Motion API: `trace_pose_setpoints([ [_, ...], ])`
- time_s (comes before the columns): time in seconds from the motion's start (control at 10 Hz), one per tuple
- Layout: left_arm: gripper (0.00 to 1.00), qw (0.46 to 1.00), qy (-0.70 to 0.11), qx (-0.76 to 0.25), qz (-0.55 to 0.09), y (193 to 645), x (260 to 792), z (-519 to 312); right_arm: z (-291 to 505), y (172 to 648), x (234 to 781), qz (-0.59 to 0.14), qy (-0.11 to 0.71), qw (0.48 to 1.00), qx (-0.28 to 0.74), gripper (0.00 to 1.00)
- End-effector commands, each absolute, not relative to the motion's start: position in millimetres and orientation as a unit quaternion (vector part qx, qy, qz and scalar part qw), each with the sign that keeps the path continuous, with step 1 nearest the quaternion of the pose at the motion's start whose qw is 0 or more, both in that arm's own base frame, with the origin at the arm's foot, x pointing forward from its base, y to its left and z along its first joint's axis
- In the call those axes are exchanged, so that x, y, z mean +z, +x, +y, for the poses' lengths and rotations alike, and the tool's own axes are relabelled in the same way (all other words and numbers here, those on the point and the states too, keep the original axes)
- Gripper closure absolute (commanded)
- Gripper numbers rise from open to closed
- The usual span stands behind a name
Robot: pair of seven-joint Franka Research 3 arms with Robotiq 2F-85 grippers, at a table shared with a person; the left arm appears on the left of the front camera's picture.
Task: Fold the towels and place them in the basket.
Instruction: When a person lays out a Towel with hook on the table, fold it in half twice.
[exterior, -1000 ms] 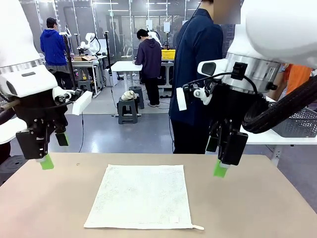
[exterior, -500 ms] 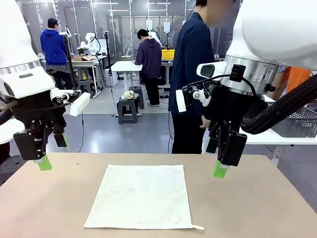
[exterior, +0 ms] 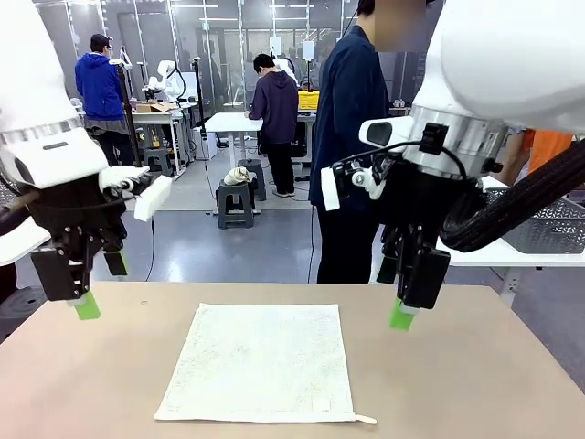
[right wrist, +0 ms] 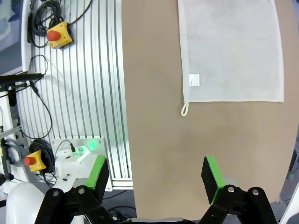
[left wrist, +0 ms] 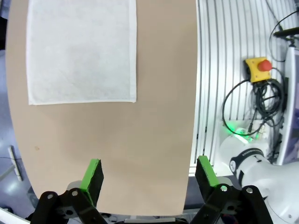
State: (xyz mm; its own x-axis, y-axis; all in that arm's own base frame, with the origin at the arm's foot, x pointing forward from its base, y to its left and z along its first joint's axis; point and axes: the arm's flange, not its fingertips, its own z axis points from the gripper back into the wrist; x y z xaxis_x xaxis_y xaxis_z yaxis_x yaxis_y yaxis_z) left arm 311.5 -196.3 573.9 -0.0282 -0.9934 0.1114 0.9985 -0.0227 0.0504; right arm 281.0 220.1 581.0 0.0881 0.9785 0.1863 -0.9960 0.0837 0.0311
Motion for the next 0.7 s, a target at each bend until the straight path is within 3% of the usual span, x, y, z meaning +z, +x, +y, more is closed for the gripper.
trace_pose_setpoints([
  [0.0, 0.00, 0.687, -0.006, -0.724, -0.056, 314, 546, -209, 228, 291, 553, -0.058, 0.062, 0.726, 0.682, 0.00],
  [0.6, 0.00, 0.686, 0.037, -0.726, -0.040, 312, 465, -219, 239, 301, 477, -0.036, 0.047, 0.726, 0.685, 0.00],
])
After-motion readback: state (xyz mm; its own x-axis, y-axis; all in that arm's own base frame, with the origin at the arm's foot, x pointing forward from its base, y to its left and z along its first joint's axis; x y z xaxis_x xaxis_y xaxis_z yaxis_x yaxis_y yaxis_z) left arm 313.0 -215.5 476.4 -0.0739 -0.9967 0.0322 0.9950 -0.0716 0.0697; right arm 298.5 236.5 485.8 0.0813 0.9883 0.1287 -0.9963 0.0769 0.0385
